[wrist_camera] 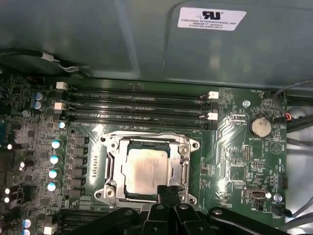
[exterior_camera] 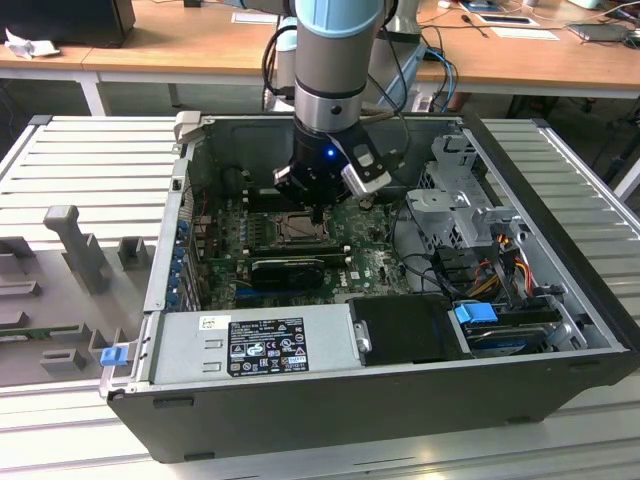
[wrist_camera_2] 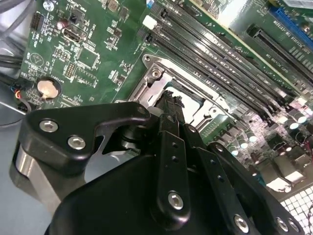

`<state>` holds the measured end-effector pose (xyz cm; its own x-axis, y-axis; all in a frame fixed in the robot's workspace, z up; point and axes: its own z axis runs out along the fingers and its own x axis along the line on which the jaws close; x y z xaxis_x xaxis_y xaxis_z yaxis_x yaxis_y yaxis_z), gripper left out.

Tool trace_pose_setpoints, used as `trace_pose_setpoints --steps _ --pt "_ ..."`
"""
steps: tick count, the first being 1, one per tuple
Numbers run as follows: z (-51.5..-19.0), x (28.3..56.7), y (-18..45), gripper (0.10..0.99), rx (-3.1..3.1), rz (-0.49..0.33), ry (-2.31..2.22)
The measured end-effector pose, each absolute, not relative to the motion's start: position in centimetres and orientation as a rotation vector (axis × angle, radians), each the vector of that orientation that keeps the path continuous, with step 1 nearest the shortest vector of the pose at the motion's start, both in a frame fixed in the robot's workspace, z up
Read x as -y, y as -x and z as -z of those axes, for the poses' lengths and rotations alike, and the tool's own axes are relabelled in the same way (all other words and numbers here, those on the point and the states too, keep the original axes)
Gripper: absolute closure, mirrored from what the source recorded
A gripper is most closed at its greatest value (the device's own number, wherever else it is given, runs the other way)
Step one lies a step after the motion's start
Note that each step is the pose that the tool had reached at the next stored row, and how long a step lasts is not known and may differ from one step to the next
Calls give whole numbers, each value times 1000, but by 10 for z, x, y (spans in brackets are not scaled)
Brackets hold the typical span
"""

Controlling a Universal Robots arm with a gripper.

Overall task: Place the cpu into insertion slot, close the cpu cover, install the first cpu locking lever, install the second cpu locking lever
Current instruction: 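Install the second cpu locking lever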

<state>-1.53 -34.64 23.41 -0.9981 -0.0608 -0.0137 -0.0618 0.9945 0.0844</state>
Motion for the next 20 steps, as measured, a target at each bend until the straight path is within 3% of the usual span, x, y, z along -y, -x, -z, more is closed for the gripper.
trace_pose_setpoints --steps 20 --pt "-237 375 33 980 -3143 -145 105"
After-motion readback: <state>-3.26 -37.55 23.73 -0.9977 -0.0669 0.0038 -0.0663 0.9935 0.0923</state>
